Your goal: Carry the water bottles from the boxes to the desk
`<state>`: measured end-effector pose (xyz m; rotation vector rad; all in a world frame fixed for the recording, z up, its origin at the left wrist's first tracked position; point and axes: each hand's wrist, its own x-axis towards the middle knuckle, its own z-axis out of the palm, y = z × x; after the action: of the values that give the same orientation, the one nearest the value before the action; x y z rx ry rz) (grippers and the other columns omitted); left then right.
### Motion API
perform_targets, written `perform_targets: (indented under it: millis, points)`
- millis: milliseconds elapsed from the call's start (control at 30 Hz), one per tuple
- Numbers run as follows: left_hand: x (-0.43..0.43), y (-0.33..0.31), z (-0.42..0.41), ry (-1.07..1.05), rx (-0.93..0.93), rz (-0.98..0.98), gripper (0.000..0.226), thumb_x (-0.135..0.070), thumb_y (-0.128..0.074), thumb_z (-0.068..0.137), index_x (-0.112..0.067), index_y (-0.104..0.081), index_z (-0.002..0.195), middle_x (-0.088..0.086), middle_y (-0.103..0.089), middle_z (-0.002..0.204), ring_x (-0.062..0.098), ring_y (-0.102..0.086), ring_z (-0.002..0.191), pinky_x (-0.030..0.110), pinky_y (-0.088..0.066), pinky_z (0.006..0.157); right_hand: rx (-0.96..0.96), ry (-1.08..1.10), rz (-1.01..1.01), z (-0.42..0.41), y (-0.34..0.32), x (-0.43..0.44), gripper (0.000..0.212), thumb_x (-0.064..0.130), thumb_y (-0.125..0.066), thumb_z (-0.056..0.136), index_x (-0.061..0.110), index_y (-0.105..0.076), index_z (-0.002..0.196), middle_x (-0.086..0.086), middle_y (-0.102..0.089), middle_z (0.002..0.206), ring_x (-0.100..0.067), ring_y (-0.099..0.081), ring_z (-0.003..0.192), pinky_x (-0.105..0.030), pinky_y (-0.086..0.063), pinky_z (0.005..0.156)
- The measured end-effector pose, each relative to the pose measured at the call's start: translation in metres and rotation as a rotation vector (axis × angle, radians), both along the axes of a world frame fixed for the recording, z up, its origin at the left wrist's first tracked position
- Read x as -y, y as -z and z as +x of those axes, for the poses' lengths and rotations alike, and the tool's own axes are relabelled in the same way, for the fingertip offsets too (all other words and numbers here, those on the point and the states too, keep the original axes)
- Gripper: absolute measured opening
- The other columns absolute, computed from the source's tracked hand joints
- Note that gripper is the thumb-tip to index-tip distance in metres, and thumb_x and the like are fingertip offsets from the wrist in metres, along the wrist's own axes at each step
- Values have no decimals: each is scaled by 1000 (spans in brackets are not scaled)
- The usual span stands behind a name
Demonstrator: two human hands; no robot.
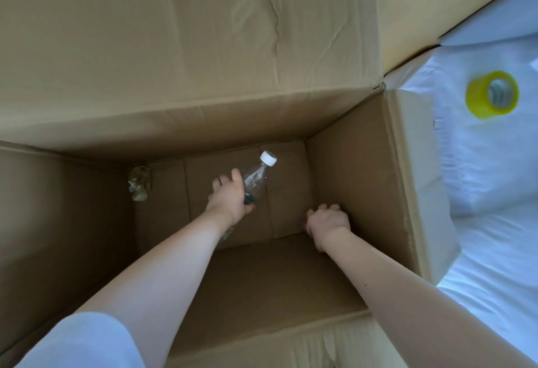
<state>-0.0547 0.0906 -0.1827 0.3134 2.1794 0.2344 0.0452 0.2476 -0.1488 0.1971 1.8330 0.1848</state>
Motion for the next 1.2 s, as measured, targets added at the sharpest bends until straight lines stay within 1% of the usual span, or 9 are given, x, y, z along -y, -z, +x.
perform_targets:
  millis: [100,167,300,467,667,767,900,1033,1200]
  points:
    - [3,-1,3,17,0,-16,71,-28,-70,86,-9,-24,137,21,-37,138,37,-31,132,46,-40,105,-31,16,12,2,2,1,52,7,-51,96,5,-34,145,-21,-41,139,-40,-40,125,-38,-53,88]
    - [5,-3,4,16,-7,-20,72,-28,-70,86,-10,-24,138,21,-36,139,36,-31,133,45,-40,106,-63,9,10,0,0,1,49,9,-53,95,4,-39,142,-20,-44,136,-39,-40,125,-35,-50,88]
    - [13,-11,3,-11,-20,-12,73,-27,-71,85,-11,-24,139,20,-36,141,34,-30,134,43,-39,106,-143,19,-9,-4,-8,6,56,13,-63,91,7,-41,141,-18,-44,137,-36,-37,127,-33,-49,89]
    - [27,-29,-3,-38,-55,17,77,-28,-71,85,-10,-22,141,19,-36,142,34,-31,134,42,-39,106,-273,40,-47,-20,-28,22,69,15,-67,88,9,-30,147,-20,-31,146,-40,-27,136,-35,-50,90]
    - [43,-65,-3,-83,-127,49,78,-29,-72,85,-11,-22,142,16,-35,143,32,-32,135,41,-38,107,-405,109,-95,-35,-69,42,66,11,-66,89,10,-33,146,-17,-28,147,-35,-40,128,-35,-50,92]
    - [51,-87,-2,-96,-177,70,83,-31,-71,85,-10,-18,145,17,-34,145,33,-30,136,40,-36,108,-527,144,-101,-32,-98,48,63,15,-65,91,13,-36,147,-14,-36,142,-30,-42,126,-33,-48,95]
    - [57,-122,-2,-111,-242,184,83,-32,-72,85,-8,-19,145,16,-36,143,32,-34,133,40,-35,108,-738,235,-136,-18,-145,50,58,22,-64,91,20,-42,144,-5,-51,131,-23,-48,120,-32,-48,95]
    - [50,-154,0,-196,-280,347,77,-30,-77,79,-11,-30,137,12,-46,135,31,-42,126,41,-37,105,-945,376,-198,0,-197,47,56,24,-70,83,25,-50,135,2,-59,121,-21,-50,112,-32,-48,90]
    - [28,-204,7,-268,-330,569,73,-27,-84,71,-14,-38,127,7,-54,125,28,-51,119,44,-40,105,-1119,417,-240,19,-258,39,57,21,-73,76,27,-43,125,7,-47,98,-17,-50,102,-26,-47,75]
